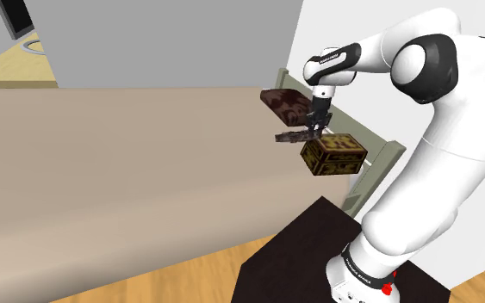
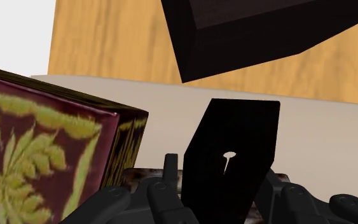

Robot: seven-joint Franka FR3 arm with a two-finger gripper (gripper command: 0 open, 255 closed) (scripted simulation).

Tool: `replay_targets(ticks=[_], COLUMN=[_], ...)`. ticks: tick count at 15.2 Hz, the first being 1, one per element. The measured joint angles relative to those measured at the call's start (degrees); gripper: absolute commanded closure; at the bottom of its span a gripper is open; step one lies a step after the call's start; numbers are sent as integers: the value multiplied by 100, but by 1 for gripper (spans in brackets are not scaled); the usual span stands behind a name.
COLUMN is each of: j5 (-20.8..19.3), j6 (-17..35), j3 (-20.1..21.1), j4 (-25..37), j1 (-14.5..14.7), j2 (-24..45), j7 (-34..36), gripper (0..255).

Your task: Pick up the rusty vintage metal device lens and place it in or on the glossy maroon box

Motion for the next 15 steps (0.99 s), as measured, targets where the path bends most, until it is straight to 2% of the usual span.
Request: replay_targets(ticks=[5,15], j5=[-67,-163], j6=[-216,-264], j3=[-73,-636], j4=[118,528], j1=[-75,-829], j2=[-112,188], j7=[-127,-1419], gripper=[255,255])
